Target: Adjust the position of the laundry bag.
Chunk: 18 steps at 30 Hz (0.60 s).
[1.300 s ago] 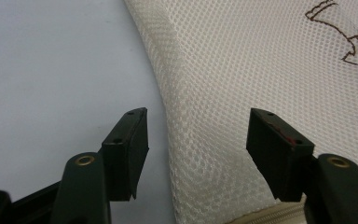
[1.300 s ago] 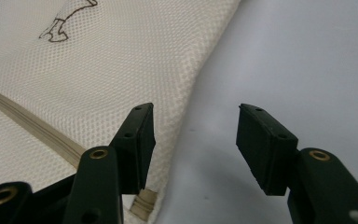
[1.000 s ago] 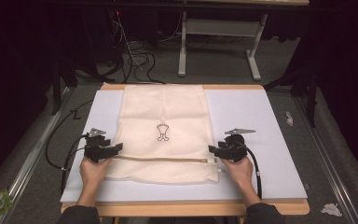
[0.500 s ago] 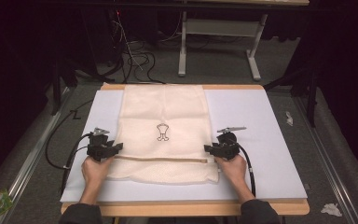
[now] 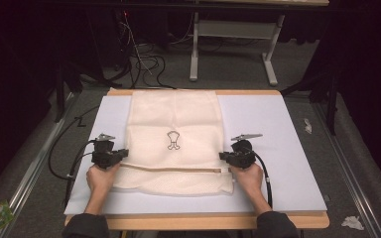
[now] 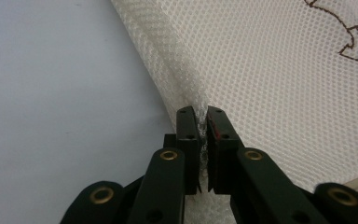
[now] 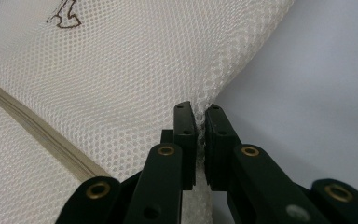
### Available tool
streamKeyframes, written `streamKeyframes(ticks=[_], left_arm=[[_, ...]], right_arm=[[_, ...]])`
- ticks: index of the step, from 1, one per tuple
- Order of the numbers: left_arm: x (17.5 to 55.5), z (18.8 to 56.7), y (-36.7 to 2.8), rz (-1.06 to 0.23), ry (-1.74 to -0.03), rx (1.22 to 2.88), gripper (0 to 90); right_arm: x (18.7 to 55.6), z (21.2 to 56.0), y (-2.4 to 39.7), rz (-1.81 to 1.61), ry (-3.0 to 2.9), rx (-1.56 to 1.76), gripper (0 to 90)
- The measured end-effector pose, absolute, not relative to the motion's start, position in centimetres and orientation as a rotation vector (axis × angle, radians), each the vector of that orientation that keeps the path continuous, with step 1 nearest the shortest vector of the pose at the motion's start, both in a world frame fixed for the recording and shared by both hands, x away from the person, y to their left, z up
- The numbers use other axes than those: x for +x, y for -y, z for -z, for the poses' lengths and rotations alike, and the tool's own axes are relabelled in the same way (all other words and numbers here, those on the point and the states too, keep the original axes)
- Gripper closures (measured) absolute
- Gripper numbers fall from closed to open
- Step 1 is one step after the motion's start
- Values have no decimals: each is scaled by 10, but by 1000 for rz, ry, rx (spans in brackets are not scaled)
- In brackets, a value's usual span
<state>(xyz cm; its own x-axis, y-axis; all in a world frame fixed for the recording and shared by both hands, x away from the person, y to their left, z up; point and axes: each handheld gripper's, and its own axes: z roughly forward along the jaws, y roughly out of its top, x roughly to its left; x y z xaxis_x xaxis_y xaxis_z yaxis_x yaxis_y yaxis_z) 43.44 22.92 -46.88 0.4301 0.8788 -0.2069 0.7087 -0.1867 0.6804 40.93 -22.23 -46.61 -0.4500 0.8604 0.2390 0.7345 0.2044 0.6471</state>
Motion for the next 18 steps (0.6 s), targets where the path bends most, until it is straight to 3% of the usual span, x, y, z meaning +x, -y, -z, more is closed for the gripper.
streamKeyframes(ticks=[18], left_arm=[[433, 463, -217, -305, -1281, 1936, 860]], right_arm=[[405, 460, 236, -1089, -2249, 1537, 867]])
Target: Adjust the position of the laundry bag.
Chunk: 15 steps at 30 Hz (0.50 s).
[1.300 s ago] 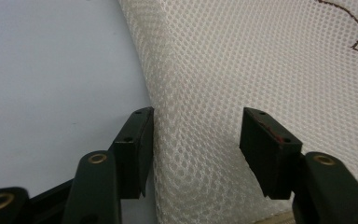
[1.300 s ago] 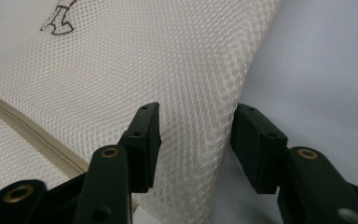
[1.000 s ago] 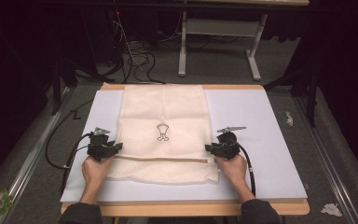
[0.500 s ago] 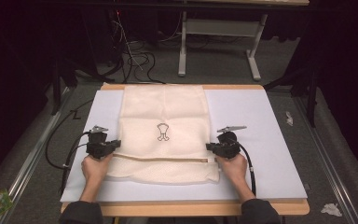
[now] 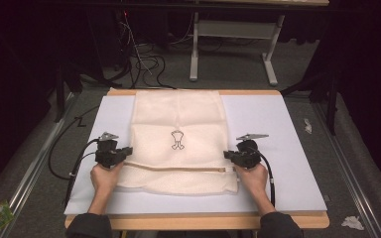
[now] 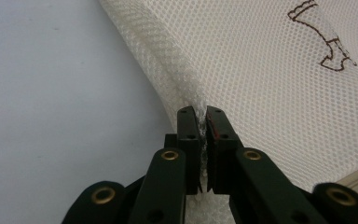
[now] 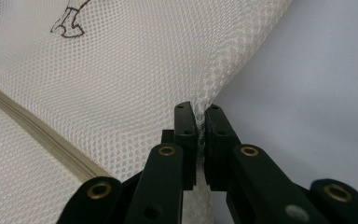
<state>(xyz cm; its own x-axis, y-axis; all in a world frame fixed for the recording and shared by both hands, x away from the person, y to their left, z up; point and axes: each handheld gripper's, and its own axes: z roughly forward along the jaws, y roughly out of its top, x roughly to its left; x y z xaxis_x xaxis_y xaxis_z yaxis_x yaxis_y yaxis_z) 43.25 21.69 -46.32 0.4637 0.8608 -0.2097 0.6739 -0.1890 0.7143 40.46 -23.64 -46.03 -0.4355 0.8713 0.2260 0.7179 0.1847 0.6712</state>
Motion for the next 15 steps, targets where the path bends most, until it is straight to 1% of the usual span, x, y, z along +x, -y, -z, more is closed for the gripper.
streamKeyframes(ticks=[15], left_arm=[[432, 455, -195, -296, -1214, 1930, 860]], right_arm=[[401, 462, 257, -1104, -2206, 1566, 867]])
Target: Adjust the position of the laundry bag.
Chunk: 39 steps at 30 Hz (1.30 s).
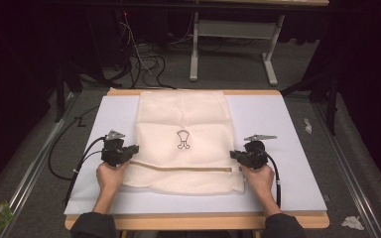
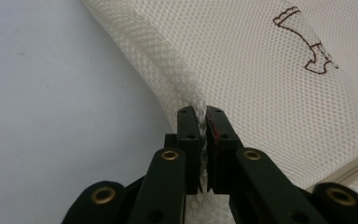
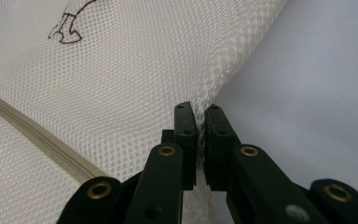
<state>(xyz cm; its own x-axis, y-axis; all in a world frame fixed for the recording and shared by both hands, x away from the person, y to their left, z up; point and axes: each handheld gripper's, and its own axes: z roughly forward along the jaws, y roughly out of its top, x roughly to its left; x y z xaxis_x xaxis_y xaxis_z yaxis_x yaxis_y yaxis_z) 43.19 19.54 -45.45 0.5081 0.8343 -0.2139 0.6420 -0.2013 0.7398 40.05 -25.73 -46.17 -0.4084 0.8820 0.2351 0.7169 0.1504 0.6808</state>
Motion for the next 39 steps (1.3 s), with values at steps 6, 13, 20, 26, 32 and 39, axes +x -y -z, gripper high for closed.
streamKeyframes(ticks=[6, 13, 20, 26, 32, 39], left_arm=[[433, 455, -187, -286, -1195, 1932, 860], [433, 458, -180, -270, -1194, 1923, 860], [434, 457, -169, -268, -1178, 1934, 859], [437, 458, -158, -243, -1172, 1920, 858], [438, 460, -151, -244, -1171, 1931, 858], [438, 457, -137, -265, -1146, 1950, 856]], right_arm=[[397, 458, 267, -1097, -2189, 1566, 867], [394, 458, 277, -1090, -2175, 1582, 867], [391, 457, 287, -1094, -2153, 1589, 865], [388, 455, 299, -1094, -2129, 1589, 865], [386, 453, 306, -1078, -2116, 1591, 864], [383, 455, 317, -1067, -2096, 1610, 863]])
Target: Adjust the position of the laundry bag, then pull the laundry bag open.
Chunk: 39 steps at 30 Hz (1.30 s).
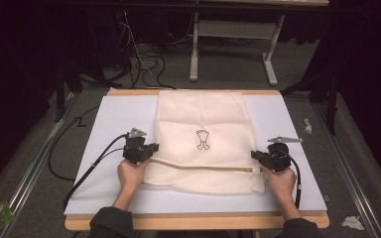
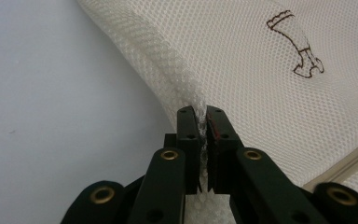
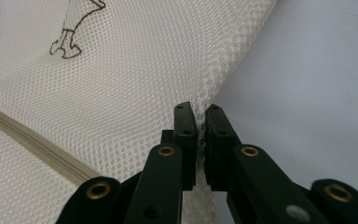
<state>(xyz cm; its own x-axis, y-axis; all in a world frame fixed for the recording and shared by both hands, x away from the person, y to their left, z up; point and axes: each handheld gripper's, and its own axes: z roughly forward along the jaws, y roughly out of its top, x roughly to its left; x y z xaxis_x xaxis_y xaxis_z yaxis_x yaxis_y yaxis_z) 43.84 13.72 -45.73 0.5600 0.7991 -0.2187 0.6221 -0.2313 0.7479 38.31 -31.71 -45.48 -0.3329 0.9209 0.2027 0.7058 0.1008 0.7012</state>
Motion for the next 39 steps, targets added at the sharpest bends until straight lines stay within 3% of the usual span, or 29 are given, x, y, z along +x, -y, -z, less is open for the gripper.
streamKeyframes(ticks=[20, 27, 30, 34, 39], left_arm=[[433, 464, -134, -337, -1119, 1998, 822], [426, 463, -134, -390, -1096, 1998, 782], [420, 464, -132, -423, -1071, 2001, 714], [412, 462, -132, -462, -1040, 1997, 619], [397, 458, -130, -467, -979, 1984, 572]], right_arm=[[384, 460, 319, -1051, -2092, 1609, 820], [383, 459, 321, -1056, -2078, 1615, 669], [382, 459, 320, -1063, -2075, 1605, 574], [381, 459, 318, -1073, -2085, 1603, 503], [378, 463, 317, -1067, -2107, 1600, 459]])
